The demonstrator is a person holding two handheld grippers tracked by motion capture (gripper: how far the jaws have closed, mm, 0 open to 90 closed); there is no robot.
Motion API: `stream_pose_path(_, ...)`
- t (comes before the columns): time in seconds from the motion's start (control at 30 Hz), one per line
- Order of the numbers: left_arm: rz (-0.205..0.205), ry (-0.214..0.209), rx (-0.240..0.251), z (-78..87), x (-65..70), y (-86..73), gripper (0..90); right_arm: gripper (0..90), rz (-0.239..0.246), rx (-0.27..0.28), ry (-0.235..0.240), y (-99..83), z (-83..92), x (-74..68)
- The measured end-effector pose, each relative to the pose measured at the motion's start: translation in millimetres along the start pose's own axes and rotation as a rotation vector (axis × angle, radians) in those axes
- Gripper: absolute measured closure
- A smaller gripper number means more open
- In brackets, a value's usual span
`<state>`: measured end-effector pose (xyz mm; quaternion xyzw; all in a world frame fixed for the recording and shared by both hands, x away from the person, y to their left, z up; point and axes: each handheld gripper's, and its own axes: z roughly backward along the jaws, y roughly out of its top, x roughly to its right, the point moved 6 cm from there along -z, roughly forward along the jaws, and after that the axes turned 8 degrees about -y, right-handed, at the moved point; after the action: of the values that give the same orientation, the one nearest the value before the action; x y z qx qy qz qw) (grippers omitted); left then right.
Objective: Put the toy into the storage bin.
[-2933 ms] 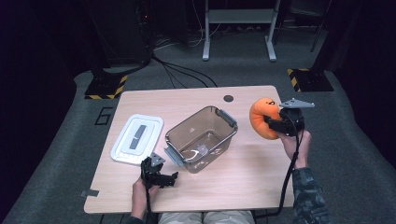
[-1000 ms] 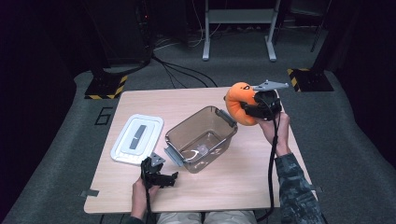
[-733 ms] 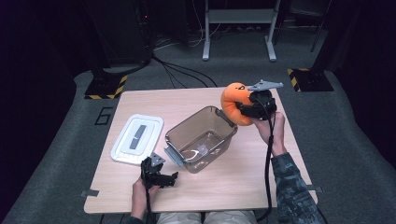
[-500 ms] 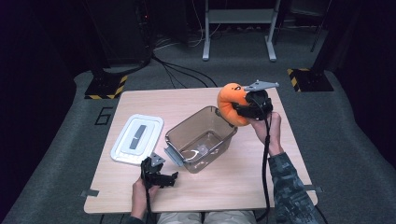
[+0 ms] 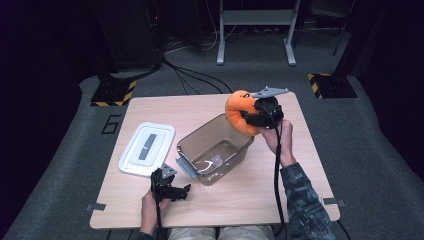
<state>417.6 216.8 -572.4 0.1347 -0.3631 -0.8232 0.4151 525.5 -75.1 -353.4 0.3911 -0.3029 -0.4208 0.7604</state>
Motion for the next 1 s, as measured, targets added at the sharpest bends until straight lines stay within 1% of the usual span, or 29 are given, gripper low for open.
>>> stream_pose_path(0.17, 0.002, -0.001, 0.001, -0.1, 0.2, 0.0, 0.2, 52.6, 0.002, -0.004, 0.012, 0.9, -5.8, -7.5)
stream_pose_path(0.27, 0.002, -0.001, 0.001, -0.1, 0.3, 0.0, 0.2, 52.5, 0.012, -0.011, 0.015, 0.4, -10.3, -11.5)
stream_pose_path(0.3, 0.002, -0.001, 0.001, -0.1, 0.3, 0.0, 0.2, 52.5, 0.004, -0.019, 0.017, -0.1, -11.5, -13.3)
stream_pose_path(0.37, 0.002, -0.001, 0.001, -0.1, 0.3, 0.0, 0.2, 52.5, 0.007, -0.025, 0.020, -1.1, -14.2, -15.6)
stream_pose_path(0.4, 0.002, -0.001, 0.001, -0.1, 0.3, 0.0, 0.2, 52.4, 0.014, -0.026, 0.024, -1.4, -15.3, -16.8)
stream_pose_path(0.53, 0.002, -0.001, 0.001, -0.1, 0.3, 0.0, 0.2, 52.2, 0.020, -0.032, 0.033, -1.5, -18.4, -24.3)
stream_pose_path(0.57, 0.002, -0.001, 0.001, -0.1, 0.4, 0.0, 0.2, 52.2, 0.029, -0.030, 0.037, -1.5, -19.3, -25.7)
stream_pose_path(0.67, 0.002, -0.001, 0.001, 0.0, 0.3, -0.1, 0.2, 52.0, 0.023, -0.040, 0.043, -1.9, -21.4, -31.3)
stream_pose_path(0.77, 0.002, -0.001, 0.001, -0.1, 0.3, 0.0, 0.2, 51.8, 0.043, -0.044, 0.051, -3.3, -24.6, -34.7)
stream_pose_path(0.87, 0.002, -0.001, 0.001, 0.0, 0.3, -0.1, 0.2, 51.6, 0.050, -0.051, 0.055, -5.1, -27.5, -37.3)
stream_pose_path(0.9, 0.002, -0.001, 0.001, 0.0, 0.4, -0.1, 0.2, 51.5, 0.045, -0.062, 0.055, -6.3, -27.8, -38.3)
stream_pose_path(0.93, 0.002, -0.001, 0.001, 0.0, 0.3, -0.1, 0.2, 51.4, 0.052, -0.057, 0.056, -6.9, -29.6, -38.6)
stream_pose_path(1.0, 0.001, -0.001, 0.000, 0.0, 0.3, -0.1, 0.2, 51.1, 0.048, -0.067, 0.058, -9.2, -32.0, -40.0)
